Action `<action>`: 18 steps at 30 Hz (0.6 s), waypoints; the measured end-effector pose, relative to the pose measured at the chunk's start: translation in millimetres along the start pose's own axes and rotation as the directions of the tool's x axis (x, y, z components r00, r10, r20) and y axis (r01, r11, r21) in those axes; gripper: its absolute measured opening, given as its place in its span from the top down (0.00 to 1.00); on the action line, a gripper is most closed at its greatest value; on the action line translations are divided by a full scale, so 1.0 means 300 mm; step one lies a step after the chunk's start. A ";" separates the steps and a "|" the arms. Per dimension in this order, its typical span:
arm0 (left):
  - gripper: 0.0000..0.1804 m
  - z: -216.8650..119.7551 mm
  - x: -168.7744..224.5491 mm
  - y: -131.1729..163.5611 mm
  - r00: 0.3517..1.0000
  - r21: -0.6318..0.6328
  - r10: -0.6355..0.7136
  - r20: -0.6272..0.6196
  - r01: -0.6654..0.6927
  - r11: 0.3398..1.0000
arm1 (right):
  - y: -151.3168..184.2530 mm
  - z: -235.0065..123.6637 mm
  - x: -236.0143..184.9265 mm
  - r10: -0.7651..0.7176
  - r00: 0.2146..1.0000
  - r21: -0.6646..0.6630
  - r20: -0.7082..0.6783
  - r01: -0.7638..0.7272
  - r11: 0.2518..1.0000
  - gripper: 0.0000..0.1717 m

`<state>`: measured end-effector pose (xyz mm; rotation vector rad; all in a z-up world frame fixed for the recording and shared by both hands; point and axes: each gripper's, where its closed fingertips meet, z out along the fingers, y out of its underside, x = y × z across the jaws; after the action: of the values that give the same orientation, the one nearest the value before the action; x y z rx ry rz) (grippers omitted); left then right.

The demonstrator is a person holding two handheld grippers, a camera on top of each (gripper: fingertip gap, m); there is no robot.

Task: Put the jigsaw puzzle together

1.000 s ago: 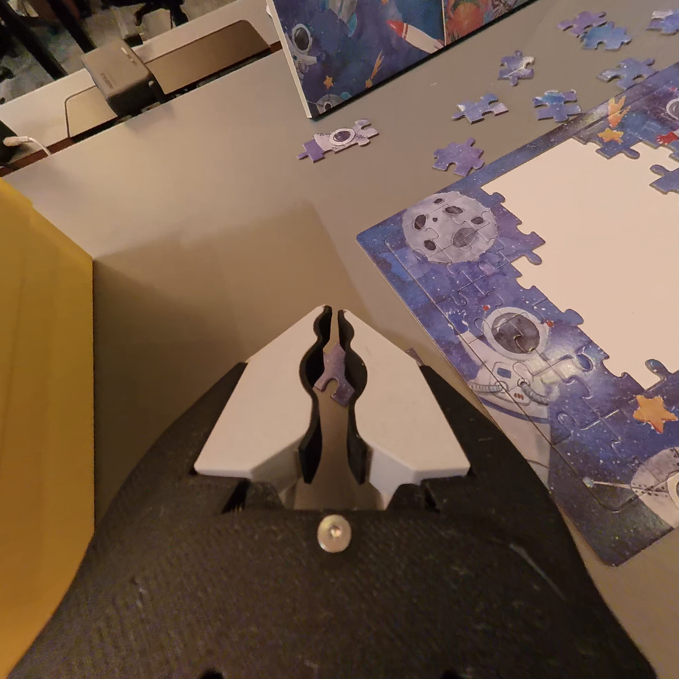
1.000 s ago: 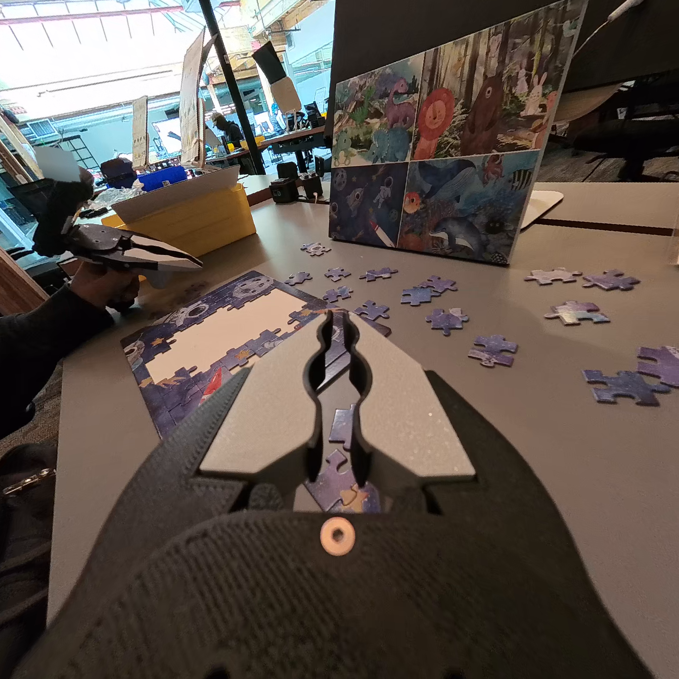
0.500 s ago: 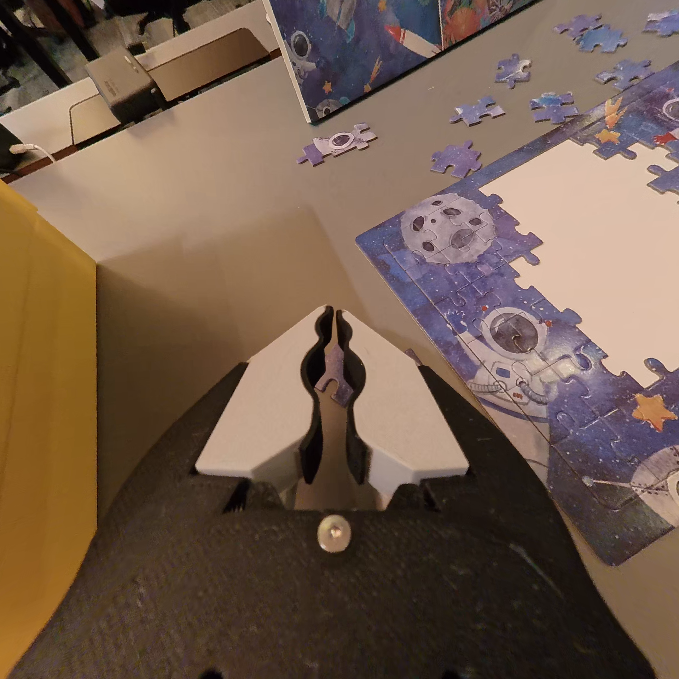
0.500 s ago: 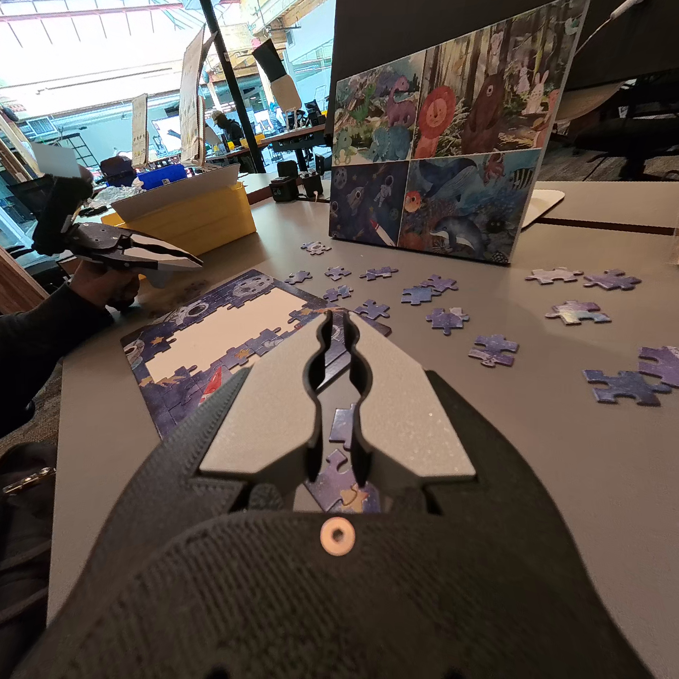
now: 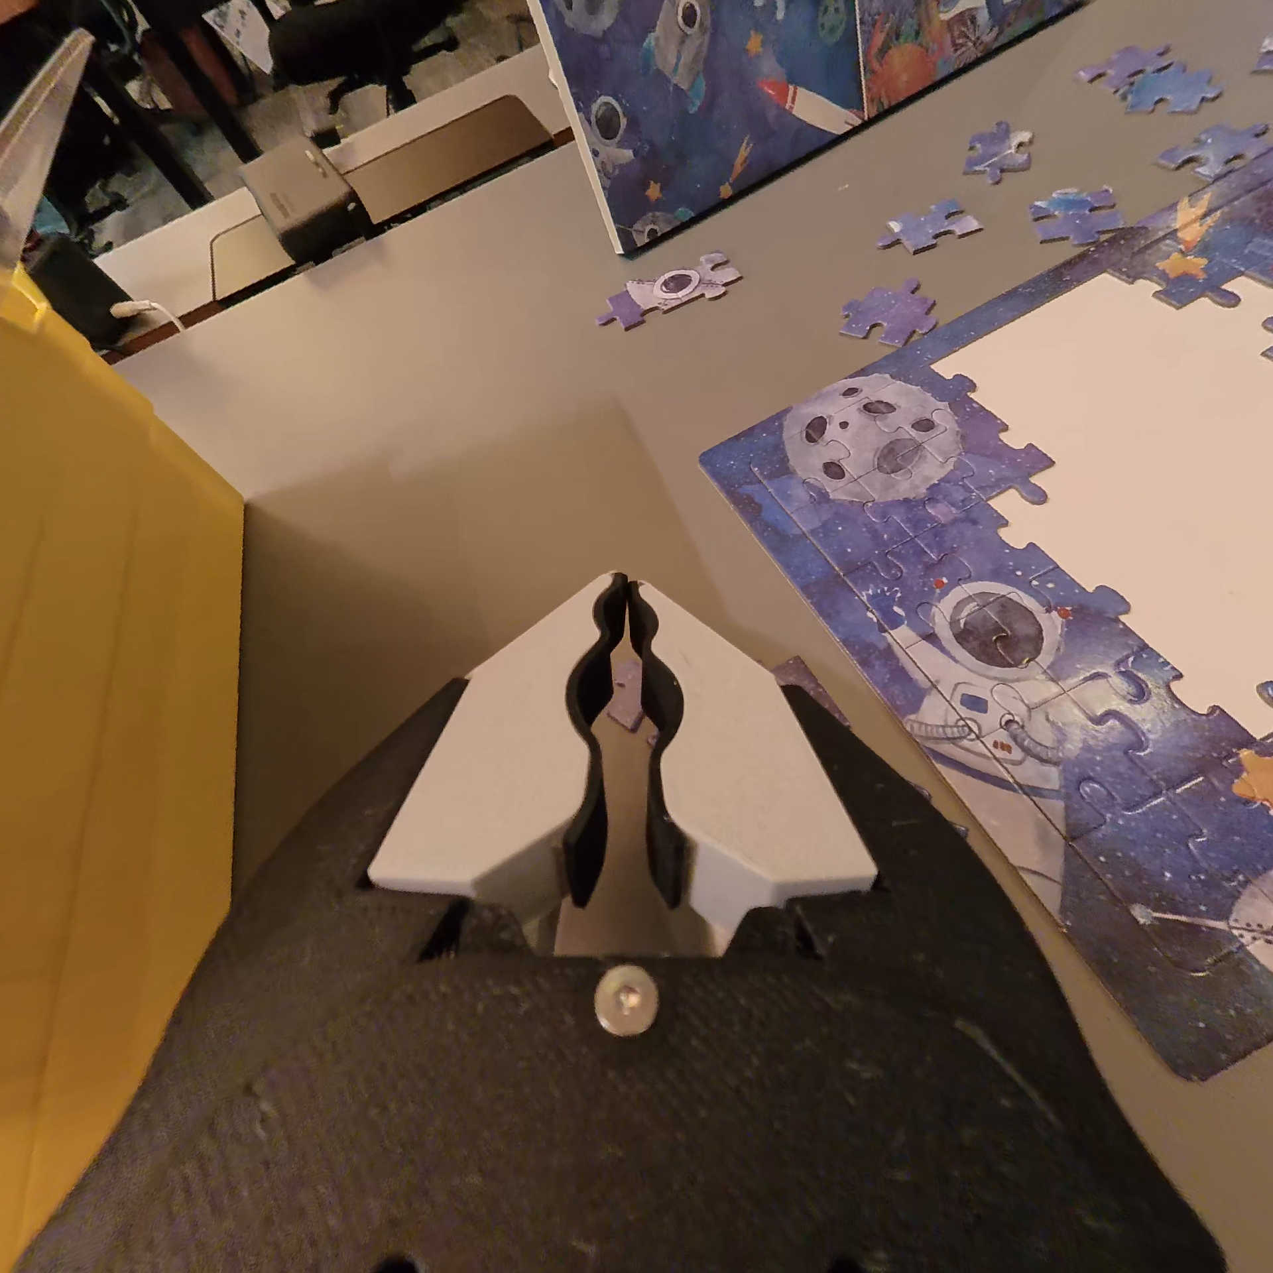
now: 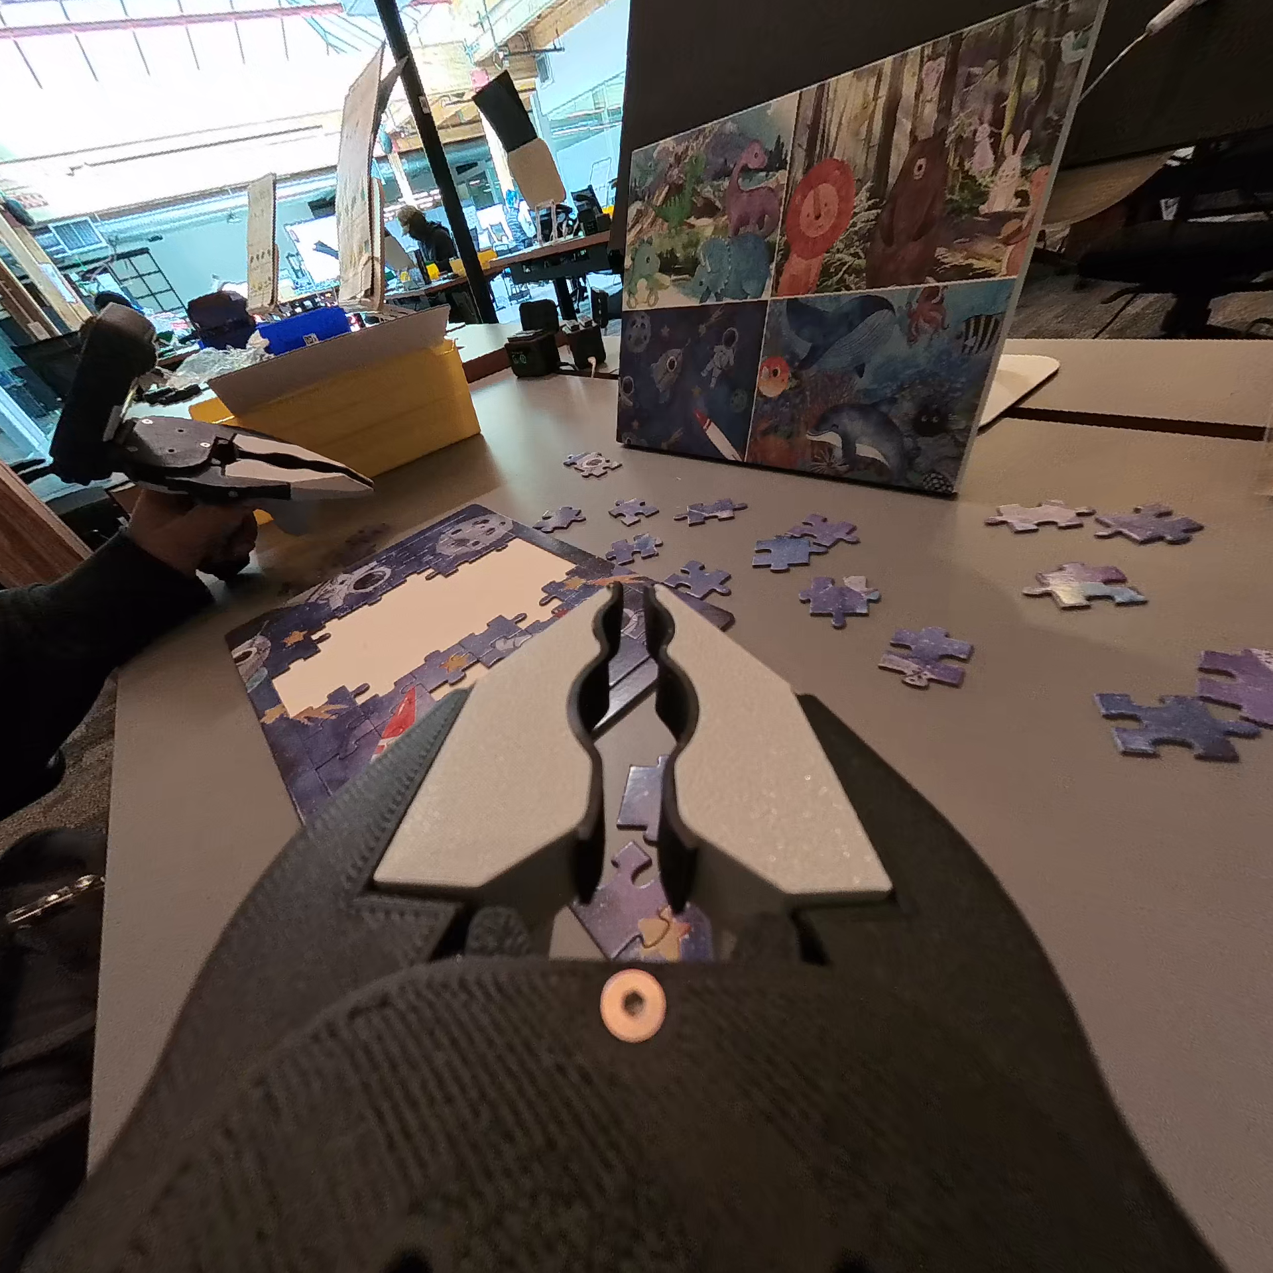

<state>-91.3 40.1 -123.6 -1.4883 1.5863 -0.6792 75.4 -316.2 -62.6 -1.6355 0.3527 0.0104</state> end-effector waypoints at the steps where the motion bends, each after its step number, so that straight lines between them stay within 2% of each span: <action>1: 1.00 0.000 0.000 0.000 1.000 0.001 -0.001 0.000 0.001 1.000 | 0.000 0.000 0.000 0.000 1.000 0.000 0.000 0.000 1.000 0.98; 5: 1.00 0.001 0.002 0.001 1.000 -0.003 0.003 0.000 -0.003 1.000 | -0.025 -0.023 0.022 0.002 0.999 0.054 -0.035 0.000 0.999 1.00; 11: 1.00 0.004 0.003 0.004 1.000 -0.010 0.006 -0.001 -0.006 1.000 | -0.044 -0.060 0.060 0.059 0.997 0.100 -0.042 -0.055 0.994 0.98; 18: 1.00 0.006 0.003 0.008 1.000 -0.018 0.012 0.002 -0.012 1.000 | 0.006 -0.012 0.026 -0.098 0.992 -0.023 -0.083 0.096 0.995 1.00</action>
<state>-91.0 39.7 -126.6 -1.4909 1.6026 -0.6575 81.6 -321.5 -65.6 -1.6734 0.3382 -0.1296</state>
